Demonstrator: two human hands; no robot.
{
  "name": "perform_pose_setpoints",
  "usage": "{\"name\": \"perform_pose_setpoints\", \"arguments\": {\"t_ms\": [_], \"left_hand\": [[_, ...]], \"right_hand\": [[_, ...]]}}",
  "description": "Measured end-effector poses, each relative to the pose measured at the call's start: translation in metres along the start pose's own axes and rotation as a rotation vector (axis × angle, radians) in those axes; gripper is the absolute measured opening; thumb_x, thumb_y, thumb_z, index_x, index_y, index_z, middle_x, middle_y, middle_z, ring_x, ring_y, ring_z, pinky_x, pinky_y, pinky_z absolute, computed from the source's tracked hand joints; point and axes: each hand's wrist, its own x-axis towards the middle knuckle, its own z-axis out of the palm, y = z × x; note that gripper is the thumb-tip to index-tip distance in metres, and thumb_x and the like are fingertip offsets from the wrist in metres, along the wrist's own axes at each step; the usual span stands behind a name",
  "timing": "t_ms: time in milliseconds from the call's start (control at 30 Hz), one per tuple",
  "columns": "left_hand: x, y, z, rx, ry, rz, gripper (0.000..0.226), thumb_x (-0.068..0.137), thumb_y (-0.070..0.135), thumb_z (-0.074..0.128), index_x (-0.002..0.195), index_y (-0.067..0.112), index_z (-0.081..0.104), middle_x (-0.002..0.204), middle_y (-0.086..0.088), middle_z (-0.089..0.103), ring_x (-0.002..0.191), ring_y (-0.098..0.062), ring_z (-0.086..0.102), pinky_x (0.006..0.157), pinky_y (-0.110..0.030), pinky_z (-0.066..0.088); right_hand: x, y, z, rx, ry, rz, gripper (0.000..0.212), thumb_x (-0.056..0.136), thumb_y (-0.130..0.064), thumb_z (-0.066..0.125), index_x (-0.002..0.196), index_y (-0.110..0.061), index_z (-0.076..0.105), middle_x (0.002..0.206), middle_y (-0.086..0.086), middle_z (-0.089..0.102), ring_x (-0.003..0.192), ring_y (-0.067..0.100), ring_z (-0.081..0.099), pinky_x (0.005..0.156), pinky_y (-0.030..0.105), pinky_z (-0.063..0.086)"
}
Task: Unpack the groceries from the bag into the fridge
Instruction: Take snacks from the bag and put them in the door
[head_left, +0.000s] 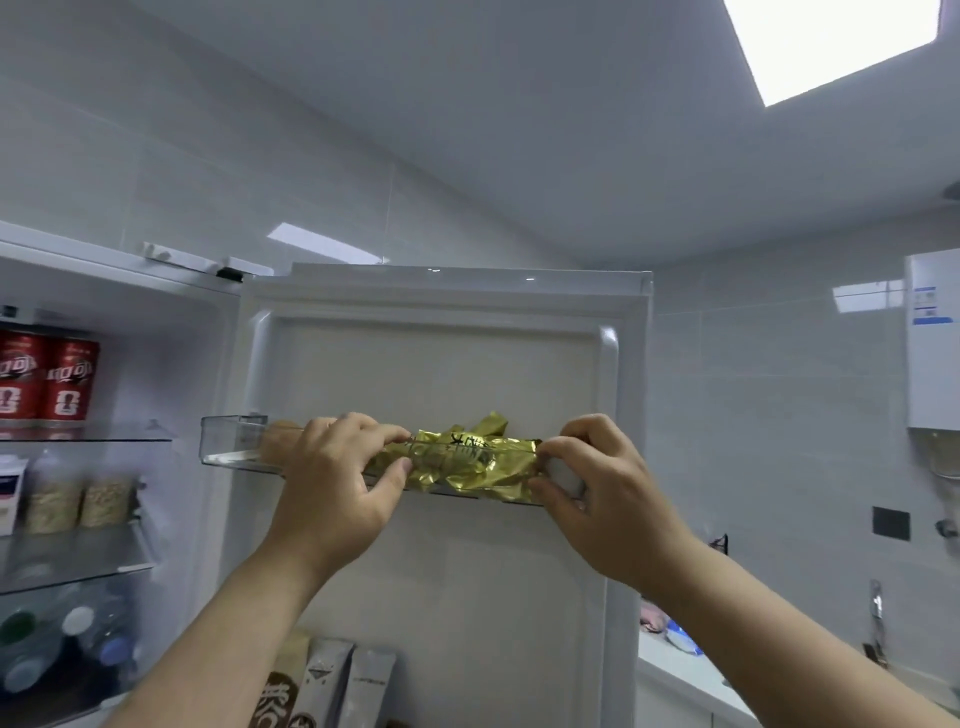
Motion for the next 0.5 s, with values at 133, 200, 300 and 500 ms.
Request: {"name": "perform_pose_setpoints", "arguments": {"t_ms": [133, 200, 300, 500], "left_hand": [[-0.007, 0.014, -0.006, 0.015, -0.083, -0.053, 0.052, 0.078, 0.043, 0.047, 0.112, 0.013, 0.072, 0.107, -0.001, 0.066, 0.099, -0.026, 0.053, 0.102, -0.028, 0.028], [-0.009, 0.027, -0.012, -0.028, -0.106, -0.051, 0.05, 0.077, 0.044, 0.048, 0.111, 0.016, 0.072, 0.113, 0.004, 0.065, 0.105, -0.018, 0.052, 0.104, -0.03, 0.031], [-0.012, 0.057, -0.016, -0.143, -0.111, -0.017, 0.036, 0.076, 0.041, 0.055, 0.097, 0.019, 0.075, 0.105, 0.009, 0.065, 0.1, -0.009, 0.054, 0.094, -0.024, 0.04], [-0.022, 0.125, -0.003, -0.255, -0.321, 0.014, 0.035, 0.077, 0.045, 0.053, 0.093, 0.023, 0.075, 0.096, 0.017, 0.07, 0.095, 0.002, 0.061, 0.088, -0.025, 0.05]], "right_hand": [[-0.007, 0.001, -0.023, -0.039, -0.106, 0.044, 0.035, 0.08, -0.031, 0.073, 0.11, -0.015, 0.069, 0.107, 0.002, 0.056, 0.094, 0.023, 0.058, 0.082, 0.026, 0.047], [-0.013, 0.004, -0.039, -0.061, -0.183, 0.058, 0.042, 0.082, -0.031, 0.071, 0.121, -0.018, 0.064, 0.113, 0.001, 0.057, 0.099, 0.023, 0.059, 0.083, 0.031, 0.052], [-0.028, 0.007, -0.063, -0.081, -0.251, 0.091, 0.047, 0.089, -0.037, 0.063, 0.133, -0.021, 0.056, 0.124, -0.003, 0.057, 0.105, 0.018, 0.06, 0.085, 0.025, 0.05], [-0.066, 0.016, -0.116, -0.136, -0.294, 0.207, 0.032, 0.09, -0.034, 0.065, 0.121, -0.025, 0.065, 0.122, -0.012, 0.062, 0.107, 0.014, 0.062, 0.085, 0.021, 0.044]]}}
